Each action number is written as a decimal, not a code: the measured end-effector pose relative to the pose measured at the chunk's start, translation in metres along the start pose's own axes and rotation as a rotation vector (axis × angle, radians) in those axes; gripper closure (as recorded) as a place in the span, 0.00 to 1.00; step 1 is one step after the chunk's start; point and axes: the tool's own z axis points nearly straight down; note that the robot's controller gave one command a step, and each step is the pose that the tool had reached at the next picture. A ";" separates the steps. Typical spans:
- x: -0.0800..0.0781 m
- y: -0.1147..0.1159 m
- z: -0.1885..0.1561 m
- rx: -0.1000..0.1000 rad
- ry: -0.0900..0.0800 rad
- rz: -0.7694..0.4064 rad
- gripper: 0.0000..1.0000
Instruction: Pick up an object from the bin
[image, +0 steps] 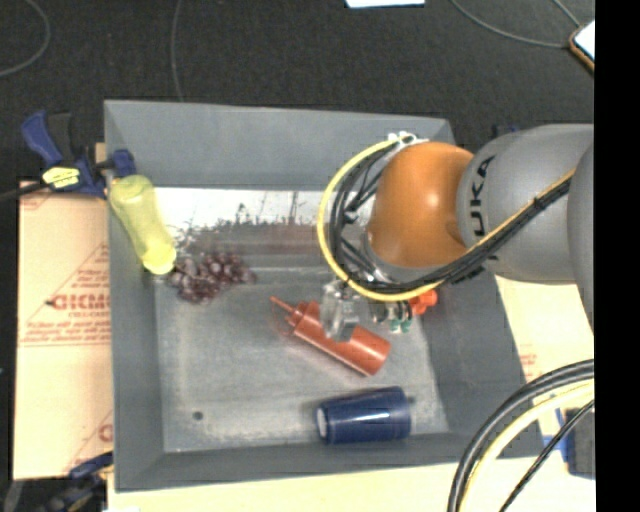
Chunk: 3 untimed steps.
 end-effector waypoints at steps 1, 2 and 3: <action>-0.009 -0.034 -0.053 0.001 -0.008 0.101 1.00; -0.021 0.020 0.041 0.000 -0.006 -0.284 1.00; -0.011 0.015 0.032 -0.002 -0.010 -0.186 1.00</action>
Offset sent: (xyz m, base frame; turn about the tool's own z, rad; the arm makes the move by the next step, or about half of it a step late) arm 0.0213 0.0271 -0.0516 -0.2919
